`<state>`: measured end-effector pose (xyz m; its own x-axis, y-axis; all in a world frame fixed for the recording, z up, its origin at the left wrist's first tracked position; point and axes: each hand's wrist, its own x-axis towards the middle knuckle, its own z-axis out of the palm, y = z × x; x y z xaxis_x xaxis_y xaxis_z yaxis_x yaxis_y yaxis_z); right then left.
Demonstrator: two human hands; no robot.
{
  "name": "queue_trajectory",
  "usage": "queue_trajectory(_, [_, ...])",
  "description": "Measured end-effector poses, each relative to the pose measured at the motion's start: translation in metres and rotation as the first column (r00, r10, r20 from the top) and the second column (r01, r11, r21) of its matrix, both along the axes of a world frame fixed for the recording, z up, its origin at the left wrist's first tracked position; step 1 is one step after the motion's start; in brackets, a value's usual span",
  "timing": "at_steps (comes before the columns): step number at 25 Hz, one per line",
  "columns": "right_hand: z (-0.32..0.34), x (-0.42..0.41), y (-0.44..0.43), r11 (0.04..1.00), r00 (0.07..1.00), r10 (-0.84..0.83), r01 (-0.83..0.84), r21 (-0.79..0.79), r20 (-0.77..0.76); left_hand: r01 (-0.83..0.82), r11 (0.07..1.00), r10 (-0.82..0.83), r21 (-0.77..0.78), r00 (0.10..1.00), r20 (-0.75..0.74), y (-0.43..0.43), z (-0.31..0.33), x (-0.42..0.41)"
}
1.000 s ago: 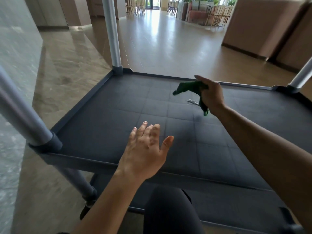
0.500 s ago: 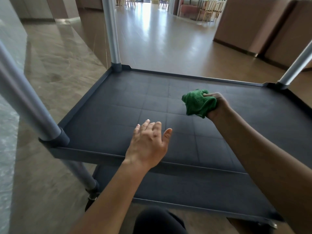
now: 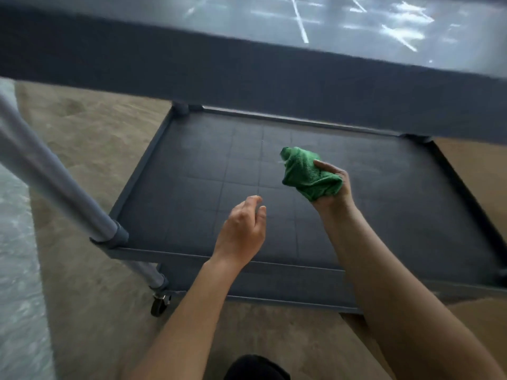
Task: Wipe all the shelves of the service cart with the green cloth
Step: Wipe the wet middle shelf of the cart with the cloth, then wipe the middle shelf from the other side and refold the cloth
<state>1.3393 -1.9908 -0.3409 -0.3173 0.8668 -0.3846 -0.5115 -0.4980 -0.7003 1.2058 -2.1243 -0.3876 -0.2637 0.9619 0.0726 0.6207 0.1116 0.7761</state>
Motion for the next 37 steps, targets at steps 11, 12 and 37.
queue_trajectory(11, [0.111, 0.03, -0.097, 0.954, 0.993, 0.015, 0.022, -0.3, 0.121, -0.102, 0.937, 0.263, -0.336, 0.836, 0.481, -0.038, 0.138, 0.054])
queue_trajectory(12, [0.124, 0.033, -0.106, 0.949, 0.991, 0.046, -0.004, -0.314, 0.127, -0.093, 0.919, 0.308, -0.384, 0.777, 0.549, -0.044, 0.153, 0.059])
queue_trajectory(37, [0.278, 0.265, -0.307, 0.888, 0.988, -0.154, 0.126, -0.443, -0.028, 0.291, 0.792, 0.221, -0.537, 0.684, 0.696, -0.17, 0.33, 0.261])
